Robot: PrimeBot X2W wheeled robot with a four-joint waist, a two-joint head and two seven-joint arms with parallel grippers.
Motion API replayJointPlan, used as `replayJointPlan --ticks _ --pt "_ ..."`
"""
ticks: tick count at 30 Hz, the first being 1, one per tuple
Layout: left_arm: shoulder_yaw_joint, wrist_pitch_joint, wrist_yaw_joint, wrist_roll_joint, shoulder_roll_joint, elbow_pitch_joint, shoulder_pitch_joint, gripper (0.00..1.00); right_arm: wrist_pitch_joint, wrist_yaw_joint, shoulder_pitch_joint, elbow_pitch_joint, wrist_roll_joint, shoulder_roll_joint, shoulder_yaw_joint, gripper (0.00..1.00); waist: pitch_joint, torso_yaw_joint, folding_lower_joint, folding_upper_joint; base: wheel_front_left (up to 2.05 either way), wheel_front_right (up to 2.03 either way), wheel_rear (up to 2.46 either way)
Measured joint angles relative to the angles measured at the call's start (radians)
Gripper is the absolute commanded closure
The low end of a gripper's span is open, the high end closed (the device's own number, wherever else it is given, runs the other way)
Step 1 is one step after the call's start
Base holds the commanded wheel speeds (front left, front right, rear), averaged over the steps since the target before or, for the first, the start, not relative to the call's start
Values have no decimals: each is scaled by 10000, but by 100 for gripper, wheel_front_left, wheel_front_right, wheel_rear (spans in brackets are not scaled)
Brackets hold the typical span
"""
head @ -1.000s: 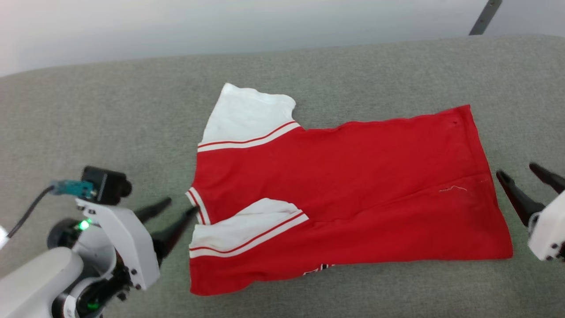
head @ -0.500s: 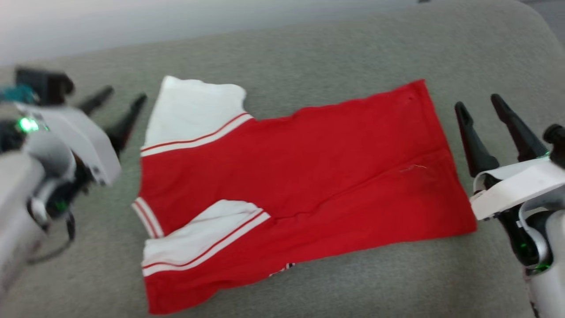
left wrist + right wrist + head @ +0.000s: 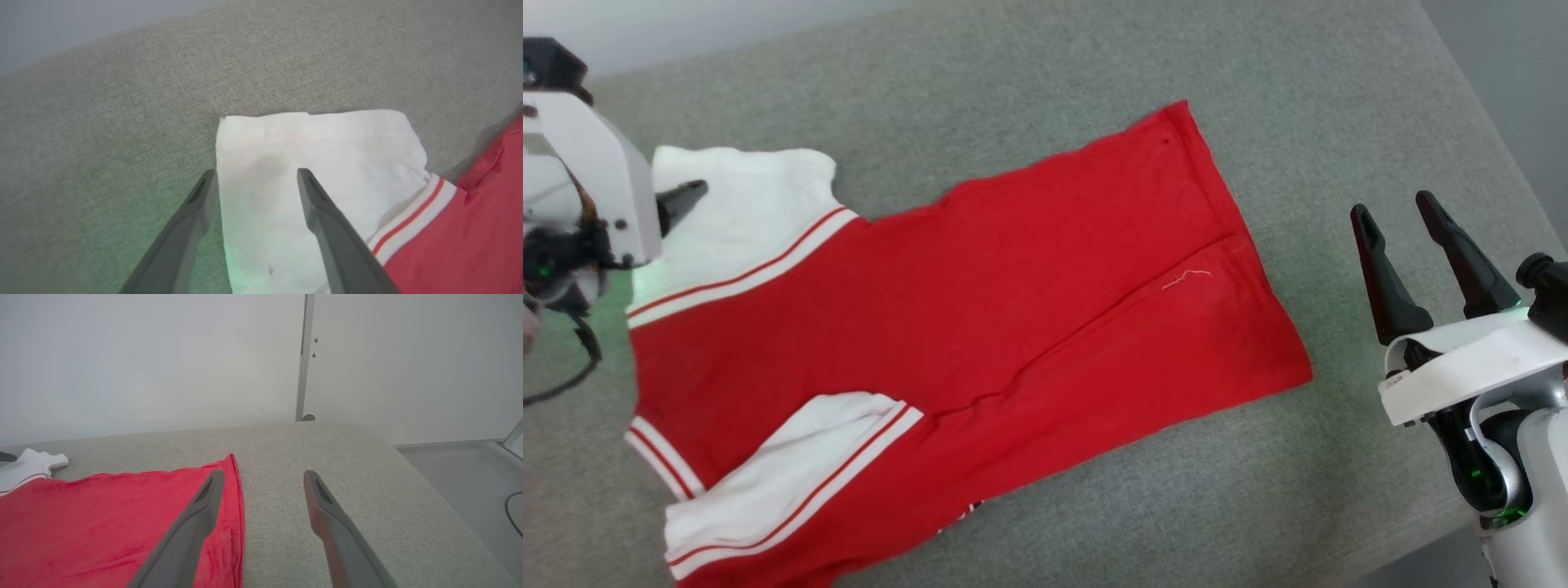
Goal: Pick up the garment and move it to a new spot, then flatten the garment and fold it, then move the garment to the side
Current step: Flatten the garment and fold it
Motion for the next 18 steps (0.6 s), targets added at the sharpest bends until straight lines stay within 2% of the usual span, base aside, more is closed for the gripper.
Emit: replayJointPlan --ticks 6,7,8,9,10,11,14,18 --pt "-144 819 113 38 -222 1012 -607 0 79 0 -13 -176 -2 27 -2 0 394 -259 0 1 0 0 0" --pt "-173 905 102 52 -265 1074 -718 3 117 0 -23 -194 0 33 -6 0 457 -277 0 0 0 0 0" --pt "-186 993 33 54 -311 1133 -837 45 140 0 -39 -209 0 31 -6 0 520 -286 0 0 0 0 0" --pt "-188 1043 -21 48 -351 1172 -913 66 199 0 -75 -226 6 23 0 0 579 -286 0 0 0 0 0" --pt "-173 1104 -82 8 -405 1212 -987 93 259 0 -156 -230 35 10 33 0 637 -280 0 0 0 0 0" --pt "-144 1118 -138 -54 -430 1252 -1040 100 332 0 -267 -242 82 -31 86 0 687 -265 0 0 0 0 0" --pt "-161 1151 -251 -107 -589 1323 -1189 100 901 0 -773 -178 324 -198 462 0 807 -181 0 0 0 0 0" --pt "-205 1007 -382 -105 -742 1377 -1349 100 2418 0 -1968 343 800 -608 1302 0 923 -17 0 0 0 0 0"
